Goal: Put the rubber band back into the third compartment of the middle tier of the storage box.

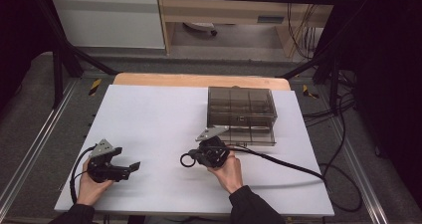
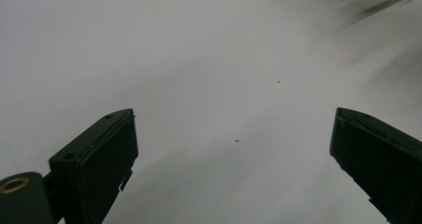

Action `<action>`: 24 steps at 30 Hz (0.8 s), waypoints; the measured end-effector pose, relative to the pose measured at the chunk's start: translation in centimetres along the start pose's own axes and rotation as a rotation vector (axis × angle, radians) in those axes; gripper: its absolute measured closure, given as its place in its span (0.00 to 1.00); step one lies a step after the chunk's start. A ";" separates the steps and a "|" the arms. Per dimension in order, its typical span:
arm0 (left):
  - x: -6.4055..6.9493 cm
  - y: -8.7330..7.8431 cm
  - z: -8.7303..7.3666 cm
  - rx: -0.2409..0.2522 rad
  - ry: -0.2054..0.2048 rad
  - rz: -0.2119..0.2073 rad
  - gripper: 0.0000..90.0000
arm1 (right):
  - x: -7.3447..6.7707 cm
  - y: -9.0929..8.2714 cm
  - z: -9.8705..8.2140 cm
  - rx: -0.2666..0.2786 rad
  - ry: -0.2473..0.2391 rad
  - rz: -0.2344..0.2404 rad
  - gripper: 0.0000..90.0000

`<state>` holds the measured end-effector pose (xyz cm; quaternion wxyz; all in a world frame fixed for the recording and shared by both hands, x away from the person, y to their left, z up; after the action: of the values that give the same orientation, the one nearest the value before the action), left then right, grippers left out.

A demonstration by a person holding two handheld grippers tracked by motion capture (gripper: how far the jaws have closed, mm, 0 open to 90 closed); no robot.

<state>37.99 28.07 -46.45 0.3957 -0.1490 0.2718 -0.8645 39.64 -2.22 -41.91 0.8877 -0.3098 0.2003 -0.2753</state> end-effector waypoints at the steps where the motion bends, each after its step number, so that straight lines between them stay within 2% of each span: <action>1: 0.0 0.0 0.0 0.000 0.000 0.000 0.05 | 0.0 -0.1 0.1 0.003 0.002 -0.003 0.97; 12: 0.0 0.0 0.0 0.001 0.000 -0.001 0.05 | 0.6 -1.2 0.5 0.019 0.005 -0.024 0.98; 24: 0.0 0.0 0.0 -0.002 0.003 0.000 0.05 | 2.2 -3.1 0.3 0.052 0.030 -0.057 0.98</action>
<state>38.00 28.09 -46.45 0.3951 -0.1483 0.2734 -0.8644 40.35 -5.47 -39.98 0.8842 -0.2880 0.1976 -0.3101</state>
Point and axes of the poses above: each handheld gripper's, and its own axes: y roughly forward along the jaws, z roughly out of its top, x roughly to its right, the point moved 4 cm from there along y, roughly forward along the jaws, and after that the axes turned 4 degrees about y, right-handed, at the moved point
